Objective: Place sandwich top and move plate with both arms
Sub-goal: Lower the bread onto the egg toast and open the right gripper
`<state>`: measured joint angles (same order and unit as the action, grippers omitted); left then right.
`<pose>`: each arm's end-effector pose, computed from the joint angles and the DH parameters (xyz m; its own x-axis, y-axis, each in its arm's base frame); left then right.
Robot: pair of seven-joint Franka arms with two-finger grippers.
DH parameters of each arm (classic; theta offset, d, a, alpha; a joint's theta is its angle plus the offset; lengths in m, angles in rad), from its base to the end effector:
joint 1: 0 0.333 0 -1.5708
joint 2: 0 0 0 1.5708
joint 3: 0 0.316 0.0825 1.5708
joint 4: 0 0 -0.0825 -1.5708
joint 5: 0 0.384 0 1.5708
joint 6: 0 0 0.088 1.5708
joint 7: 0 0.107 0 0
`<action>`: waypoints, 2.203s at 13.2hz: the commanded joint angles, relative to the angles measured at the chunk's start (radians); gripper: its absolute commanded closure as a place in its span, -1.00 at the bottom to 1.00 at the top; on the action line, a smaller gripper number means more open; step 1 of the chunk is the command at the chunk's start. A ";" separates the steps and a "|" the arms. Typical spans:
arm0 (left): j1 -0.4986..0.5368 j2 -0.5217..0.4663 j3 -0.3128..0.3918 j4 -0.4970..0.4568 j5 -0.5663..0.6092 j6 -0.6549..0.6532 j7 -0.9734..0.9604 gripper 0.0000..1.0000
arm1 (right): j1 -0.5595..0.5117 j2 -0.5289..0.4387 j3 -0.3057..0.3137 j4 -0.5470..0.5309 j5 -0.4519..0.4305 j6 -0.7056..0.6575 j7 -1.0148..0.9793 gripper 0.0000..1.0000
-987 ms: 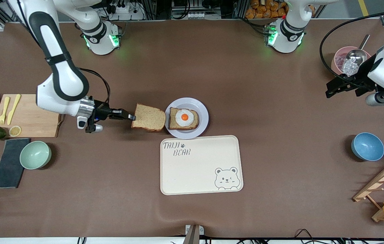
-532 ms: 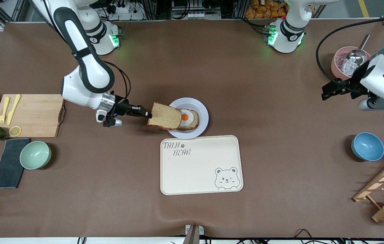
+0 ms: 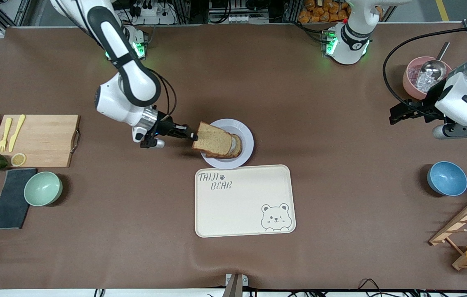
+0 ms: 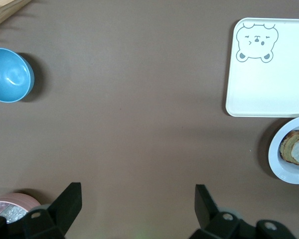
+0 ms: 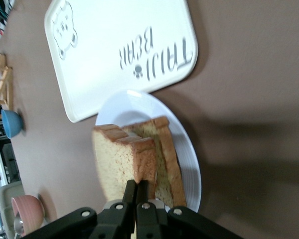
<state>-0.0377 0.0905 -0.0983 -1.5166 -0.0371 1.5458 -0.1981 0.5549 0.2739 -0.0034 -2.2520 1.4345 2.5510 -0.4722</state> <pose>0.5731 -0.0799 0.5969 0.9958 0.0611 -0.0686 0.0635 -0.9974 0.0331 0.4628 0.2690 0.2376 0.9788 -0.1857 -0.0859 -0.1933 -0.7012 -0.6862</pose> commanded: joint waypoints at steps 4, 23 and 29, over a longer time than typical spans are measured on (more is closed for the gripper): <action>0.010 -0.017 0.002 0.009 0.000 -0.024 -0.012 -1.00 | 0.082 0.042 -0.010 0.025 0.072 0.074 0.004 1.00; -0.010 0.057 -0.012 0.001 -0.050 0.168 -0.024 -1.00 | 0.097 0.079 -0.012 0.071 0.116 0.106 0.004 0.28; -0.018 0.069 -0.018 -0.025 -0.060 0.203 -0.026 -1.00 | 0.062 0.065 -0.020 0.075 0.101 0.092 0.009 0.12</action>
<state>-0.0540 0.1634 -0.1158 -1.5265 -0.0782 1.7225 -0.2137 0.6441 0.3460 -0.0250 -2.1860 1.5288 2.6547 -0.4704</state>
